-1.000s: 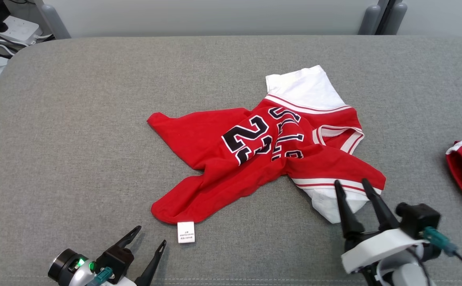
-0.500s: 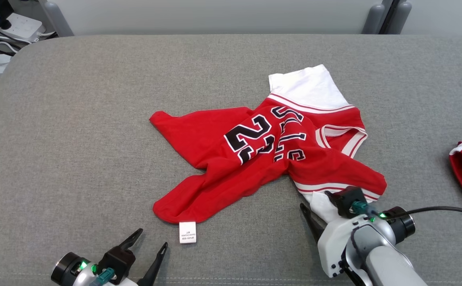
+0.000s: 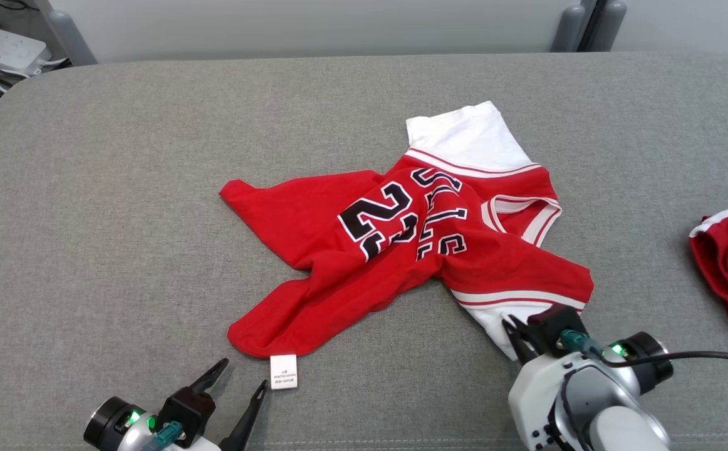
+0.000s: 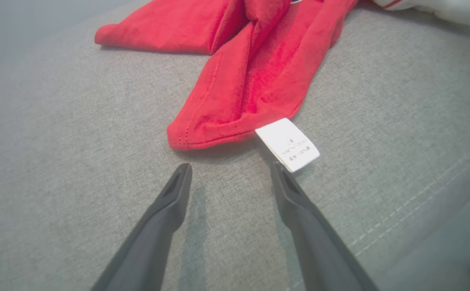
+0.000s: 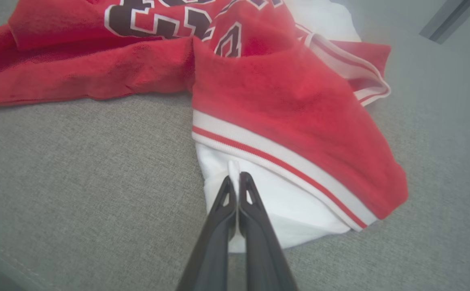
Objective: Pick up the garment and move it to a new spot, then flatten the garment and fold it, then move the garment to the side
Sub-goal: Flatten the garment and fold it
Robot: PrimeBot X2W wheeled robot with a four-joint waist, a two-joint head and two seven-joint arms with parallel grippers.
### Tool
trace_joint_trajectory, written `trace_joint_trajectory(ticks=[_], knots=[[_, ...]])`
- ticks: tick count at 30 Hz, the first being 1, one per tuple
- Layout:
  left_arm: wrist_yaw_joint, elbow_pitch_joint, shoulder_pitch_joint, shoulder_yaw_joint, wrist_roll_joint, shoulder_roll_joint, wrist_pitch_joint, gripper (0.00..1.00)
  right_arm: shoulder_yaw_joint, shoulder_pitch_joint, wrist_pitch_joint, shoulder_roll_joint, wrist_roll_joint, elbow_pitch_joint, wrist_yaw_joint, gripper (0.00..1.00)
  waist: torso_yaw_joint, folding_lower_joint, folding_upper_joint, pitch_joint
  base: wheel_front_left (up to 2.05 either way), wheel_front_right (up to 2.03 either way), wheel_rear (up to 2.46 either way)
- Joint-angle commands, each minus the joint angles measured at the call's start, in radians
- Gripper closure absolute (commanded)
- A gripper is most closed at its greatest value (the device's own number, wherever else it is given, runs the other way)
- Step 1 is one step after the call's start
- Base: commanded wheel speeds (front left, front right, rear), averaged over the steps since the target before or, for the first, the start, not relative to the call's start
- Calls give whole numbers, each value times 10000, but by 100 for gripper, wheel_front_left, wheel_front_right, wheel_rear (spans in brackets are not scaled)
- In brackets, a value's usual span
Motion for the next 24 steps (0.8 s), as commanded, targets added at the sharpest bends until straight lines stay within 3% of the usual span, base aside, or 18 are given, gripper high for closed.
trace_joint_trajectory(ticks=[1,10,20,24], knots=[[-72,-225,-172,361,-170,250,-59,0,139,-43,-7,42,-137,-367,0,100,-17,0,-1,5,0,0,0],[-72,-283,-107,367,-180,238,-59,0,-1729,449,-1453,42,-276,-2455,0,100,-214,0,-1,-95,0,0,0],[-72,-353,-350,176,-233,261,-59,0,-2425,-1332,-3129,42,94,-1664,0,100,18,0,-1,111,0,0,0],[-72,-357,-454,116,-338,290,-59,0,-1742,-1343,-3111,38,33,-1333,0,100,306,0,-1,170,0,0,0]])
